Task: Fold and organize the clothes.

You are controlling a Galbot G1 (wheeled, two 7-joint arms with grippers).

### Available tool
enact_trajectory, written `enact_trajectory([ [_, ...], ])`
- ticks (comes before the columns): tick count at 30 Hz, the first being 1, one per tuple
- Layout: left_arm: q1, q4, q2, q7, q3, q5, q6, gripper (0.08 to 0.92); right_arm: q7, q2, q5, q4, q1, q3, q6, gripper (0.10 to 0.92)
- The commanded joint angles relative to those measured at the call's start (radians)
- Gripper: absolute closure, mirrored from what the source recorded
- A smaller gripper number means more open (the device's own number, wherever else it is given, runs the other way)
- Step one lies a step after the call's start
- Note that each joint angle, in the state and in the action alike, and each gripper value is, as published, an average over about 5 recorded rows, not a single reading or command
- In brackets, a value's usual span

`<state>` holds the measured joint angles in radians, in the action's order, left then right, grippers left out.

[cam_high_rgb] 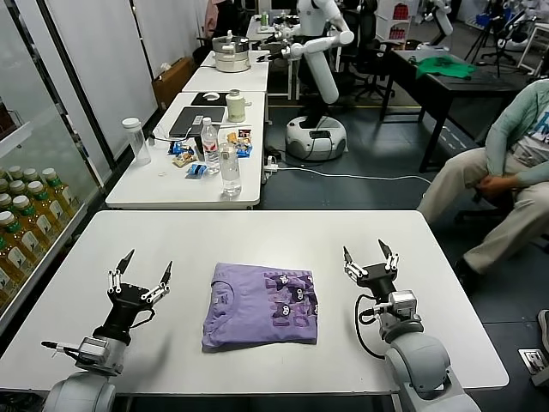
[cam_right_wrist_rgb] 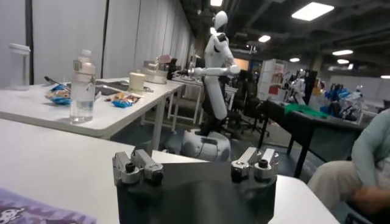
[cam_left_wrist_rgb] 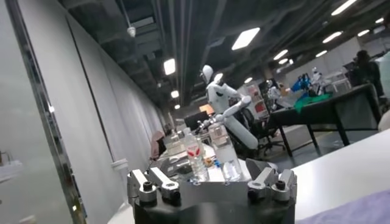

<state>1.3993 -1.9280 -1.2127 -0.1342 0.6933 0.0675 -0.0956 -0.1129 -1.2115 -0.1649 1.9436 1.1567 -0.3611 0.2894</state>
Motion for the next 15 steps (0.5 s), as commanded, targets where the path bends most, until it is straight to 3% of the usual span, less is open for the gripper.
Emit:
enact_trajectory([
  [1,-0.007,0.009,-0.004,0.000,0.009,0.036,0.000,0.177,0.011,0.000,0.051,-0.058,-0.037,0.004,-0.043,0.203],
  [15,-0.059,0.044,0.004,0.006,-0.009,0.041,-0.008,0.177,0.011,0.009,0.129,-0.098,-0.069,0.014,-0.069,0.203],
])
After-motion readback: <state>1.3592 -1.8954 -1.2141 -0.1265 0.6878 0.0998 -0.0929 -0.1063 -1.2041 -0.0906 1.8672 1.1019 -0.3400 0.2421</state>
